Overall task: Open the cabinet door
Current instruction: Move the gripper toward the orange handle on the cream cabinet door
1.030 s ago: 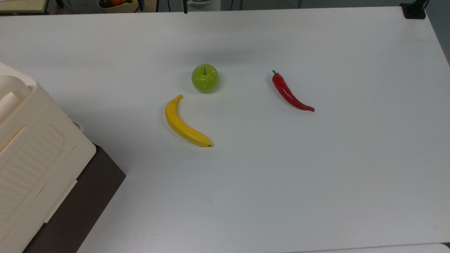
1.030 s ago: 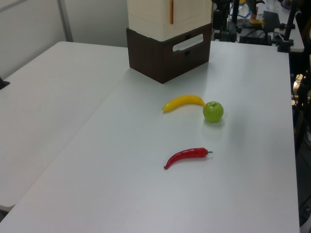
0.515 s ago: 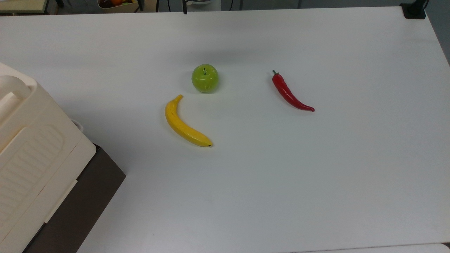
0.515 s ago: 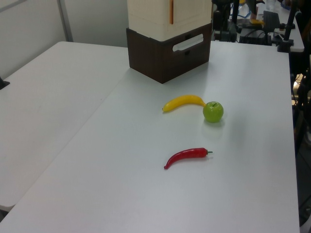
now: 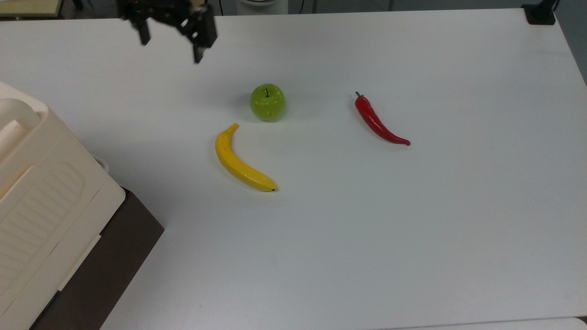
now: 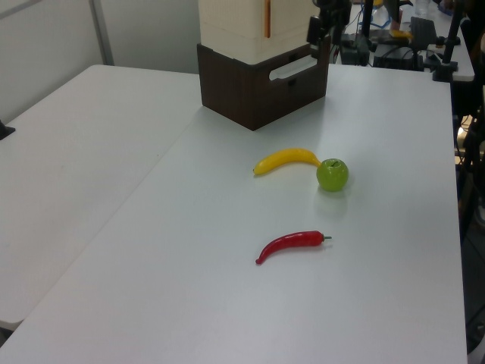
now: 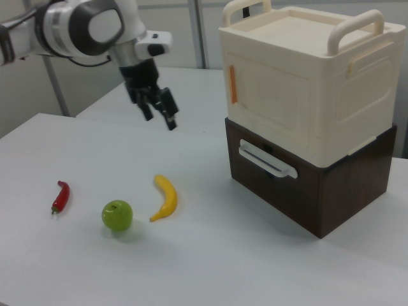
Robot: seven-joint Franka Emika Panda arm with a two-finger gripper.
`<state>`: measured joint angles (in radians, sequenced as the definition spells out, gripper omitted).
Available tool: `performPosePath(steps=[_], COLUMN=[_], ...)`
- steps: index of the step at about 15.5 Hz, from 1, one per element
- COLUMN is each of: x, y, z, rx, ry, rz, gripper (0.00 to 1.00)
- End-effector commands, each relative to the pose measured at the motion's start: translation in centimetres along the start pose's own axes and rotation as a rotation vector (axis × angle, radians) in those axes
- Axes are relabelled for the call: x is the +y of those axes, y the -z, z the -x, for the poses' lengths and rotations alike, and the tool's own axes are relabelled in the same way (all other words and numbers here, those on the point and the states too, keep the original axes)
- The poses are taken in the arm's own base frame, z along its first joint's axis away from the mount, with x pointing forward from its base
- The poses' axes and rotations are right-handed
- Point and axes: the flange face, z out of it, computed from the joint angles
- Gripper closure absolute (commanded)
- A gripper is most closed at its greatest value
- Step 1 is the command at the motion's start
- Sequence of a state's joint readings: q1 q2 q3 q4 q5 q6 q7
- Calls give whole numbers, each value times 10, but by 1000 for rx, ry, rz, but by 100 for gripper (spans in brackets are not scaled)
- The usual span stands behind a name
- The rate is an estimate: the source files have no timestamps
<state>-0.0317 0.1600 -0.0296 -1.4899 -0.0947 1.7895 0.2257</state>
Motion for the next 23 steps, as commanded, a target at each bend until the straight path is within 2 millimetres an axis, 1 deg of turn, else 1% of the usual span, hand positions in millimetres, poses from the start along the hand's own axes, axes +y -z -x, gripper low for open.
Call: performPosePath(steps=[1,4,5,7,8,10,12,14,15,17,18,20,22,23], x=[21,40,41,38,38,33,30,31,29,27,29,28,28,29], y=[-5,-9,-14,-16,-20,-18,-17,-9,-11,-7,-8,-9,-13,-15], z=[-32,-58,-70,-81,-85,-92,-96,-99,-101,-102,-103,-103,-104,-104], rx=[155,280,342,423,454,538,576,609,622,658,659,662,660,657], ry=[-58,-129,-162,-193,-202,-200,-196,-205,-209,-207,-208,-199,-191,-191], rz=[16,40,47,59,67,48,32,20,10,-7,-3,8,18,20], gripper=[0,0,0,0,0,0,0,0,0,3,6,16,37,45])
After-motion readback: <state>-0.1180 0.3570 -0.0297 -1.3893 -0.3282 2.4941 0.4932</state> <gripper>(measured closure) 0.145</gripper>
